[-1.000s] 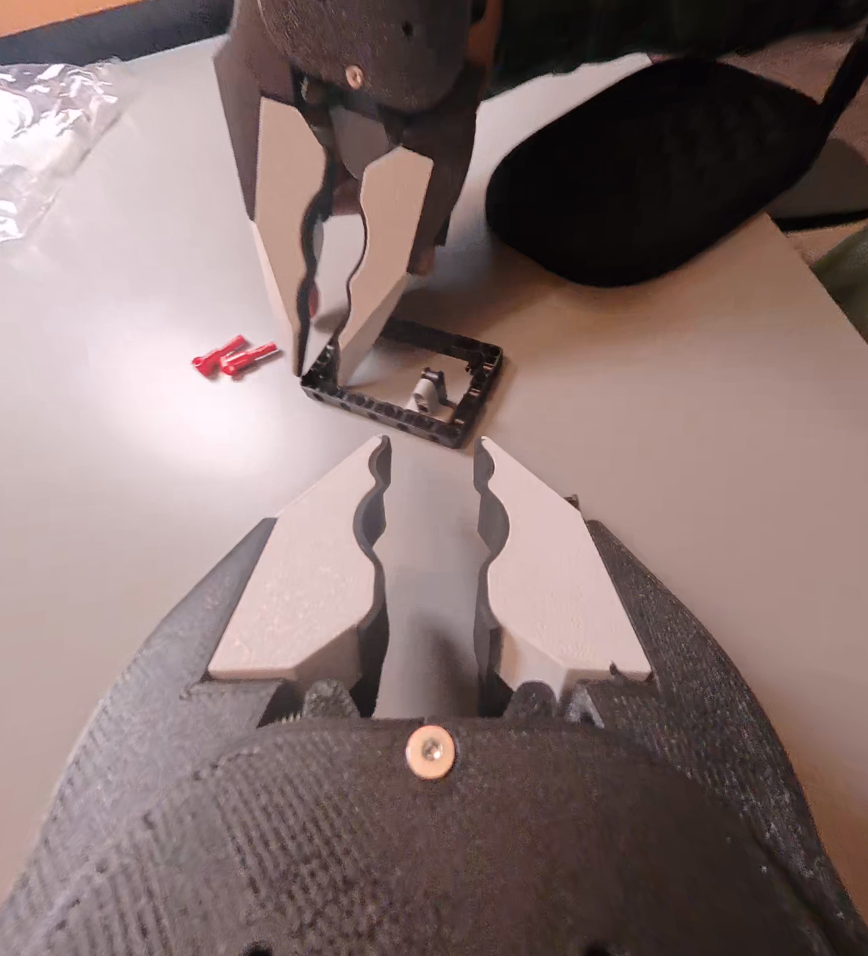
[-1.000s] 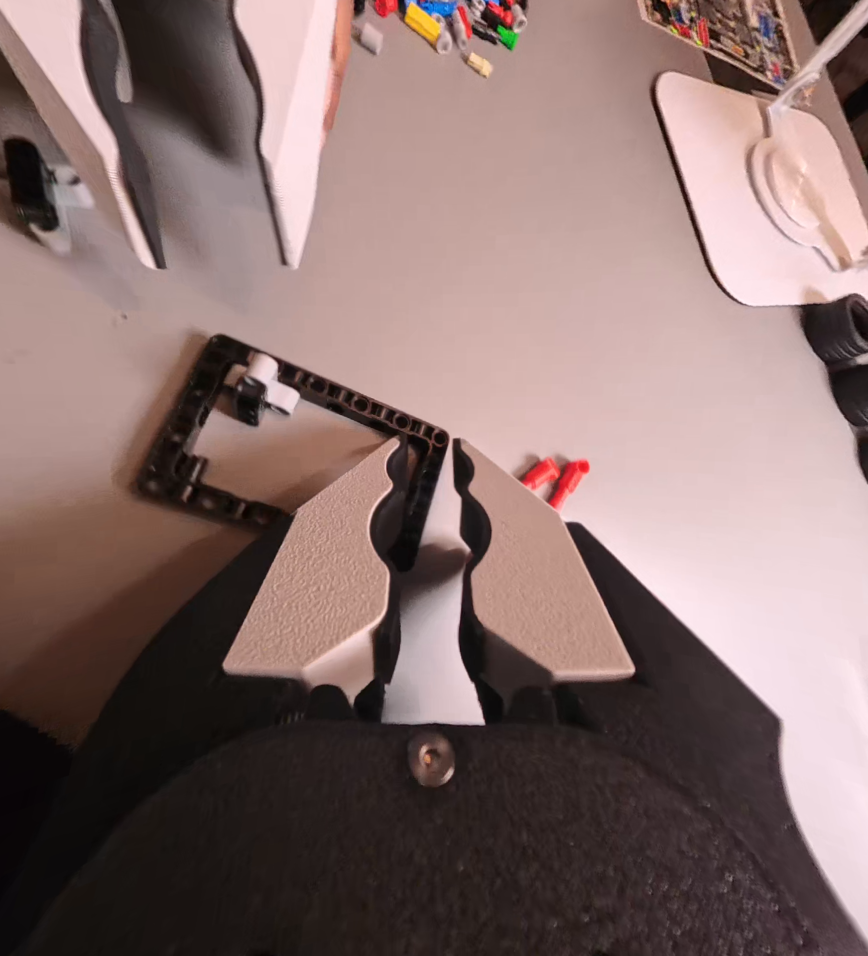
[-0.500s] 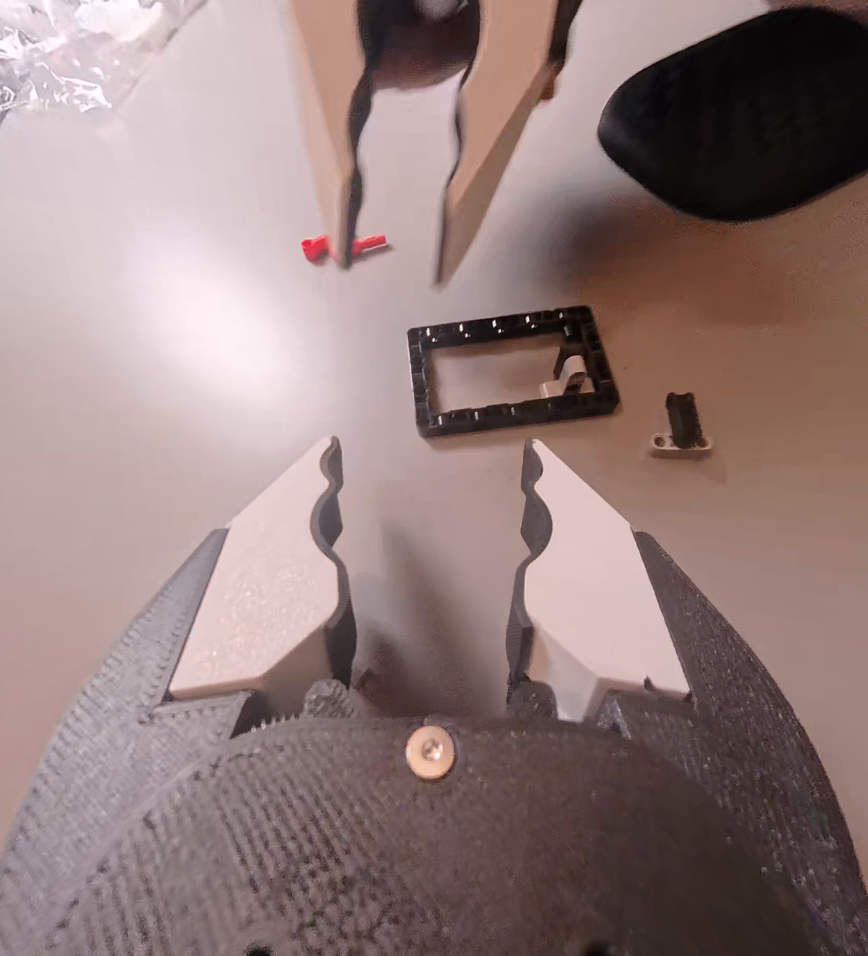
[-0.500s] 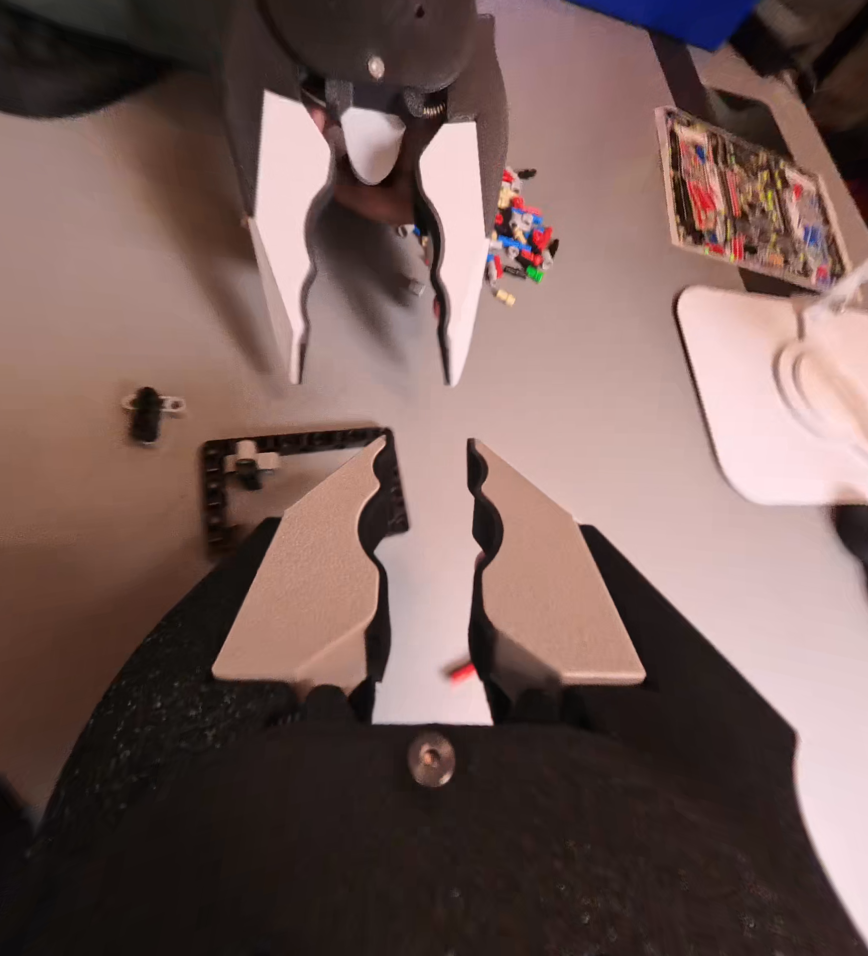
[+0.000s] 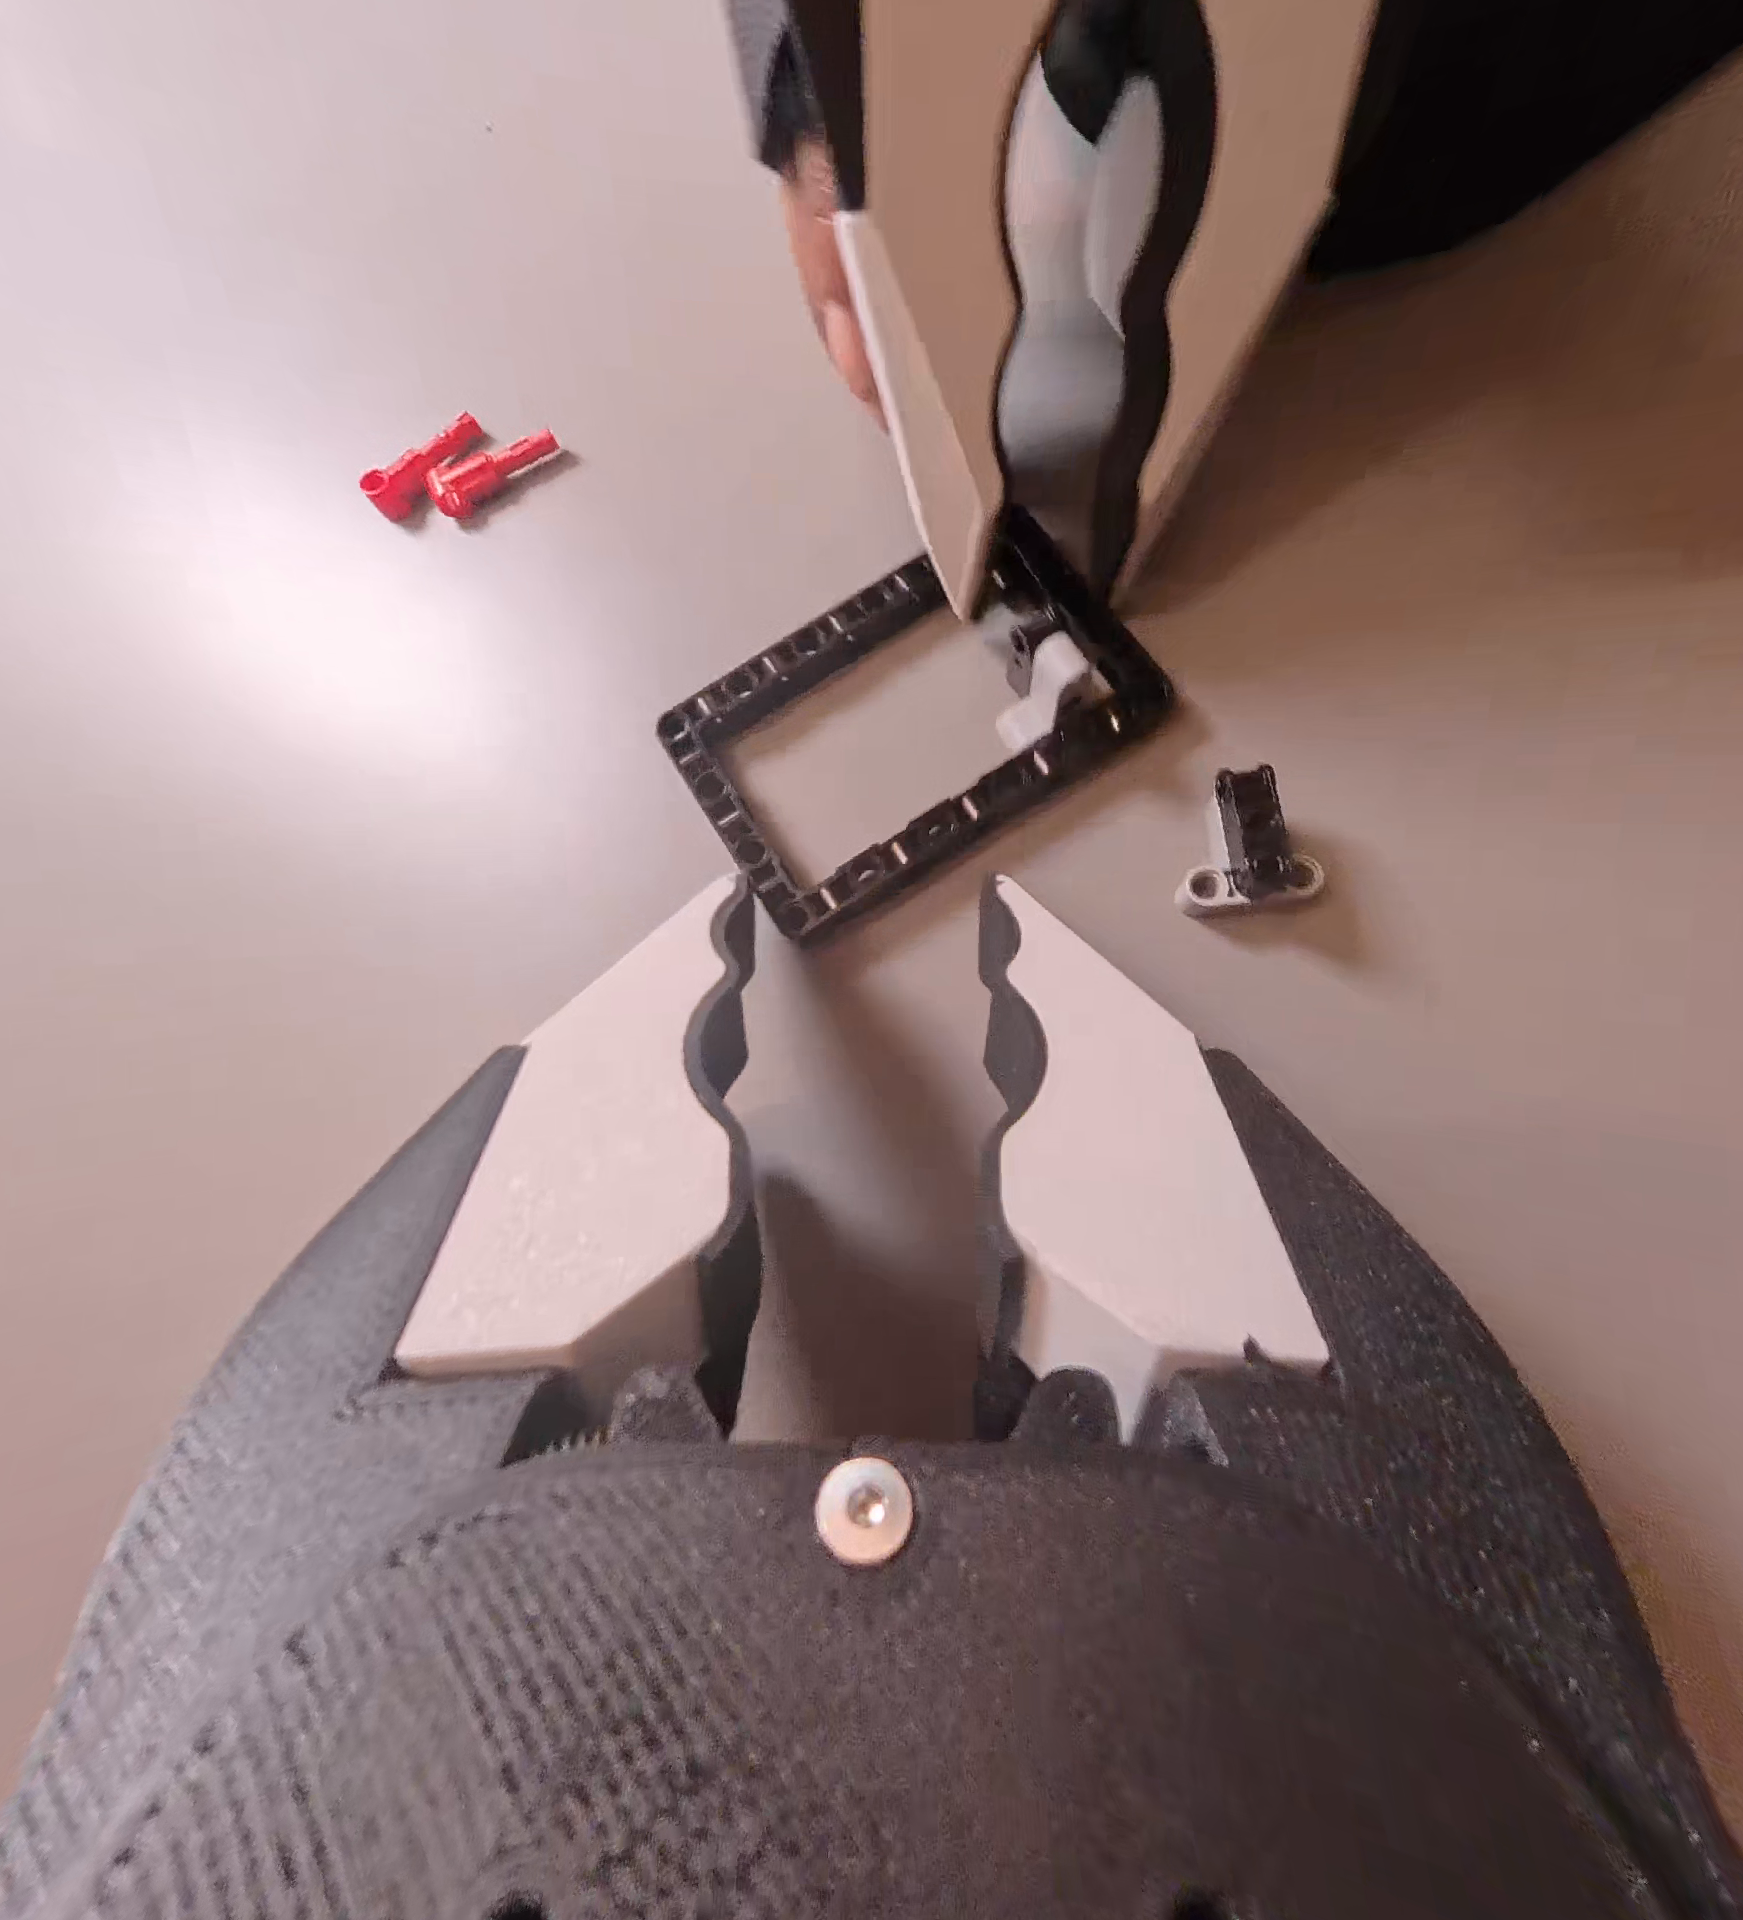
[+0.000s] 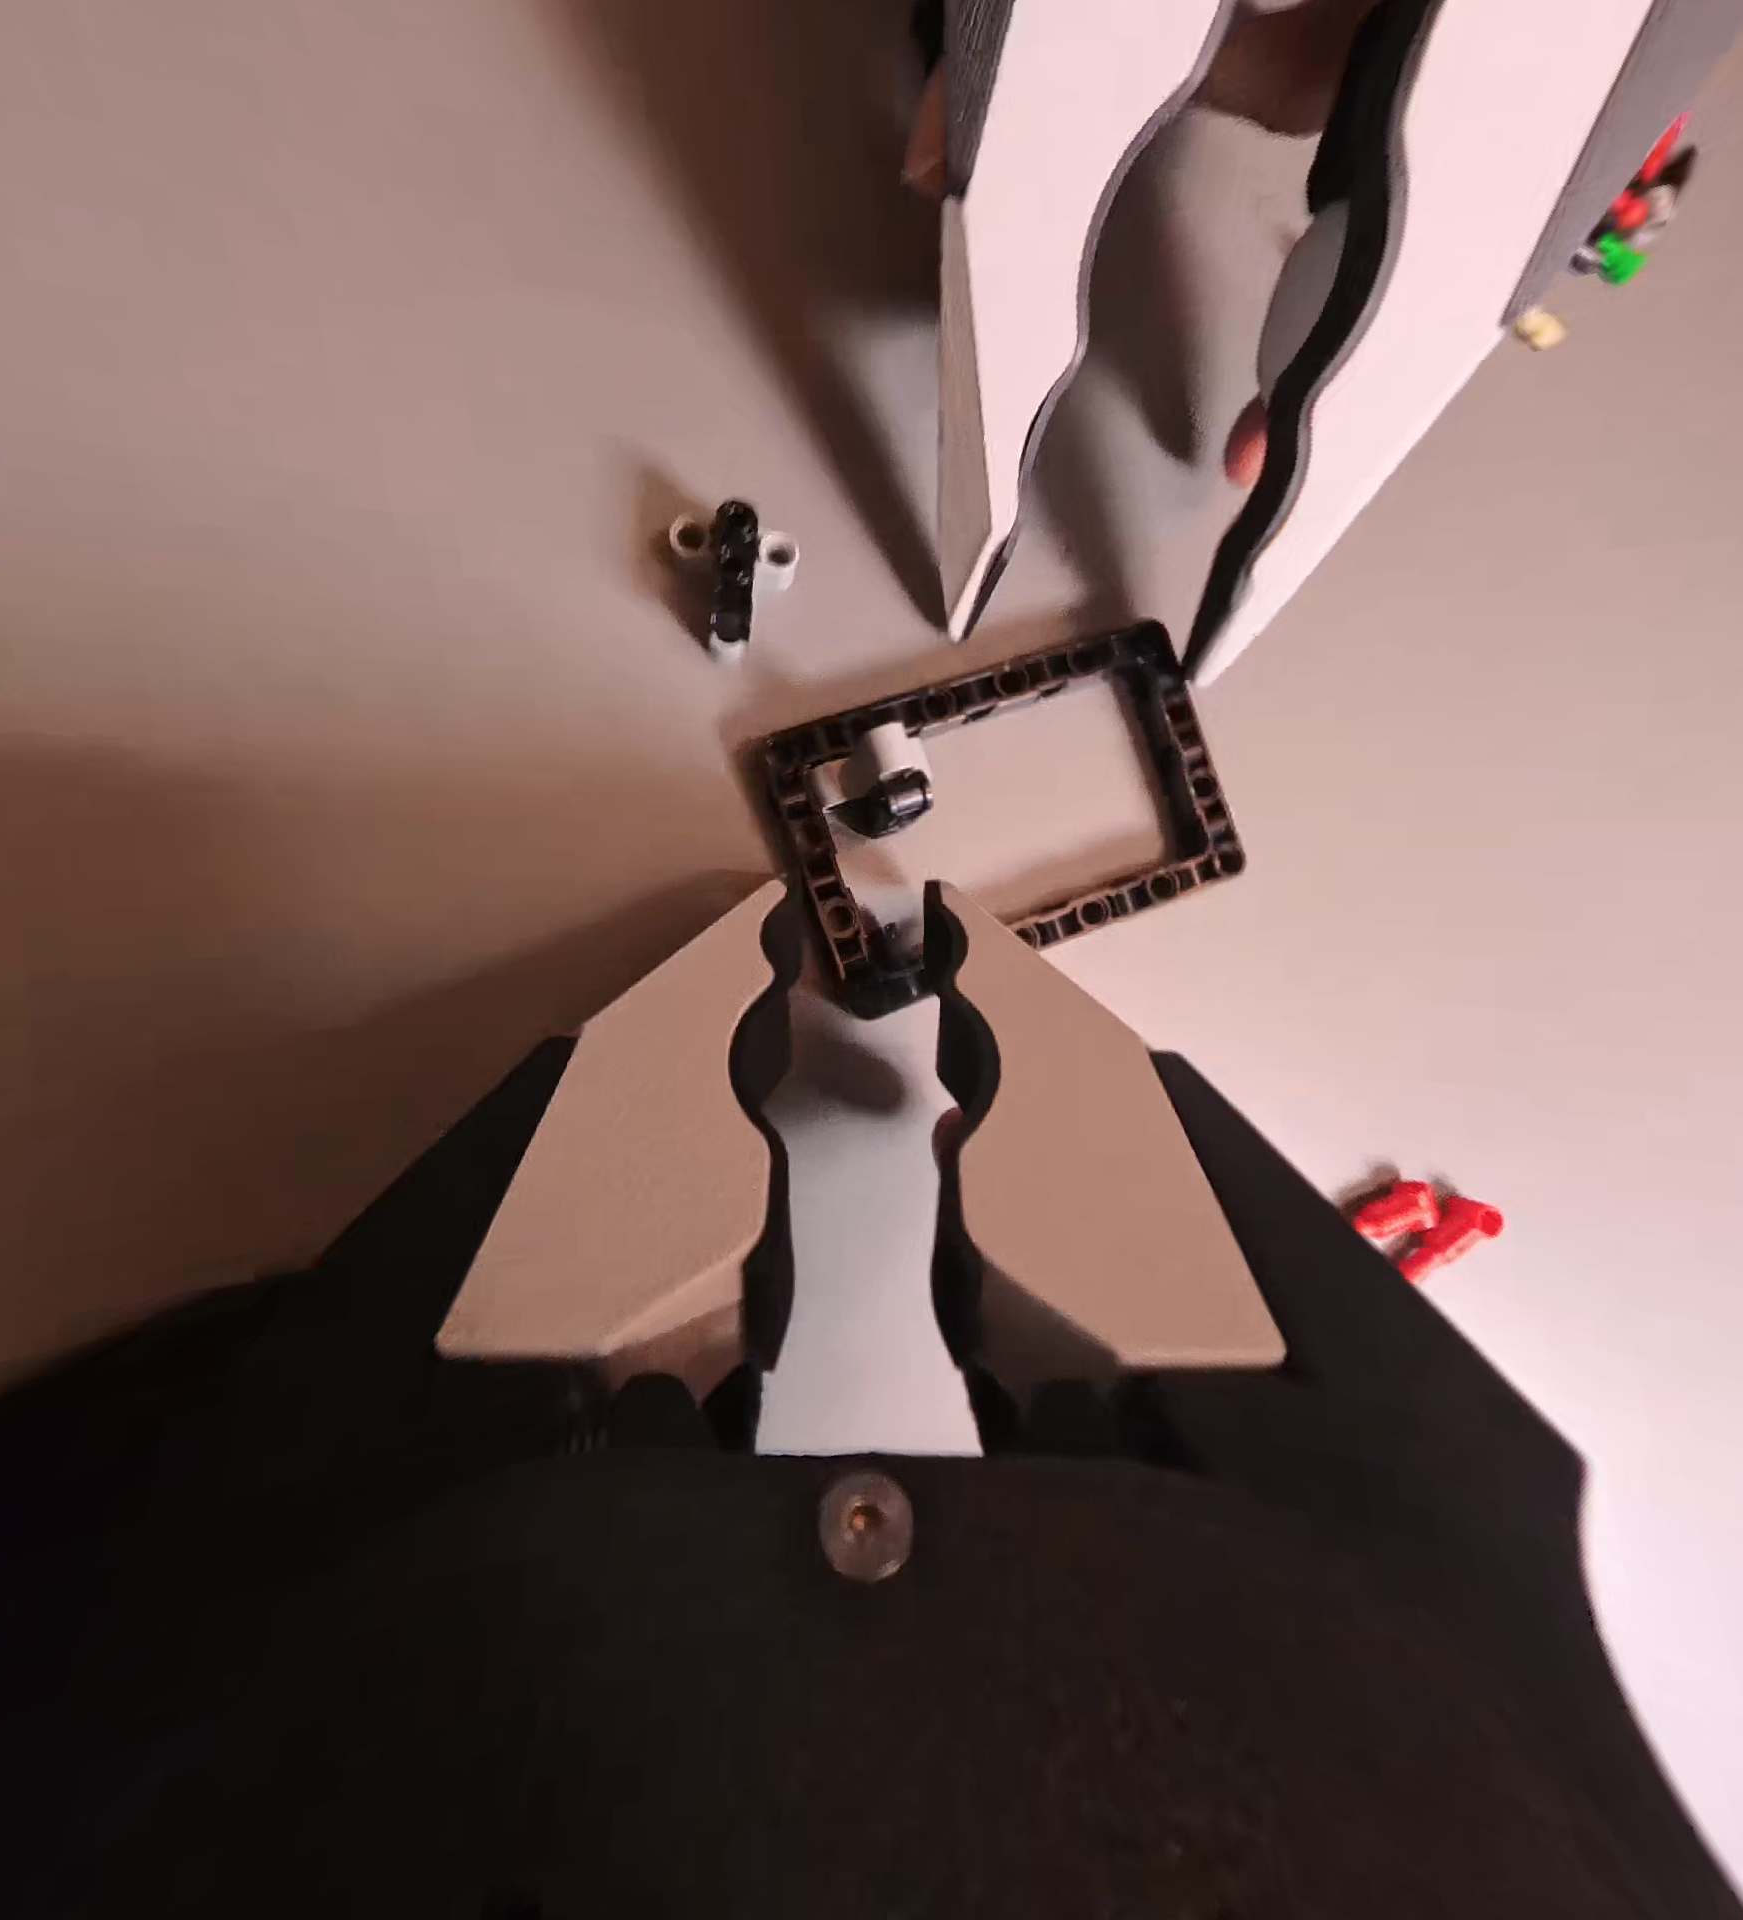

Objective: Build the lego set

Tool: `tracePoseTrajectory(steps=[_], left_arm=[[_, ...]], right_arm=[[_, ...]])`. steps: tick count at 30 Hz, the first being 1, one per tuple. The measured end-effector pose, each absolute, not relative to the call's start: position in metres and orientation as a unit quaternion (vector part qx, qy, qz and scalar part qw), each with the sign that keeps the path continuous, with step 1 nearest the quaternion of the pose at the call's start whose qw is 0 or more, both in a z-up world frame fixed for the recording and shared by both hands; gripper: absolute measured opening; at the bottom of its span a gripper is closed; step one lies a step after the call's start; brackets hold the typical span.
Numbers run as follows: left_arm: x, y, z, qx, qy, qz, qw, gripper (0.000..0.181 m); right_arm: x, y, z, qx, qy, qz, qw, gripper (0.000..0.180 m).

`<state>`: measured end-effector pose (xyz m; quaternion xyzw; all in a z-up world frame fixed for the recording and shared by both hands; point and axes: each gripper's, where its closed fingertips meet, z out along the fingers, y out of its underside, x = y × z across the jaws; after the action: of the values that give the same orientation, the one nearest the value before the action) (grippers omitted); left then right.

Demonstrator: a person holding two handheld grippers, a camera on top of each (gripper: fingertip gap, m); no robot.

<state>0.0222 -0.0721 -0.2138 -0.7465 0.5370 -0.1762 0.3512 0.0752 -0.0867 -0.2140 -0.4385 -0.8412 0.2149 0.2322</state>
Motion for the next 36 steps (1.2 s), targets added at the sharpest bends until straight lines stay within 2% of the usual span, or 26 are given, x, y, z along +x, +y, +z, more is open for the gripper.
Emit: tracePoseTrajectory(steps=[5,11,16,18,21,27,34,36], left_arm=[[0.014,-0.073,-0.214,-0.755,0.532,-0.15,0.353,0.029],[0.015,-0.069,-0.213,-0.754,0.533,-0.137,0.359,0.031],[0.011,-0.064,-0.209,-0.757,0.521,-0.133,0.372,0.038],[0.013,-0.069,-0.196,-0.752,0.51,-0.166,0.384,0.038],[0.019,-0.083,-0.173,-0.731,0.498,-0.247,0.396,0.038],[0.04,-0.106,-0.134,-0.675,0.475,-0.382,0.416,0.039],[0.06,-0.097,-0.116,-0.673,0.431,-0.383,0.463,0.037],[0.066,-0.1,-0.115,-0.67,0.433,-0.387,0.463,0.028]], right_arm=[[0.081,-0.062,-0.211,-0.449,-0.845,0.188,0.22,0.021],[0.07,-0.11,-0.178,-0.459,-0.802,0.289,0.252,0.022],[0.044,-0.129,-0.208,-0.473,-0.803,0.266,0.245,0.023],[0.039,-0.131,-0.206,-0.469,-0.803,0.264,0.254,0.006],[0.04,-0.123,-0.19,-0.476,-0.789,0.27,0.281,0.005],[0.051,-0.1,-0.142,-0.56,-0.658,0.41,0.293,0.005],[0.061,-0.095,-0.116,-0.58,-0.531,0.553,0.273,0.006],[0.062,-0.098,-0.113,-0.578,-0.526,0.563,0.271,0.006]])
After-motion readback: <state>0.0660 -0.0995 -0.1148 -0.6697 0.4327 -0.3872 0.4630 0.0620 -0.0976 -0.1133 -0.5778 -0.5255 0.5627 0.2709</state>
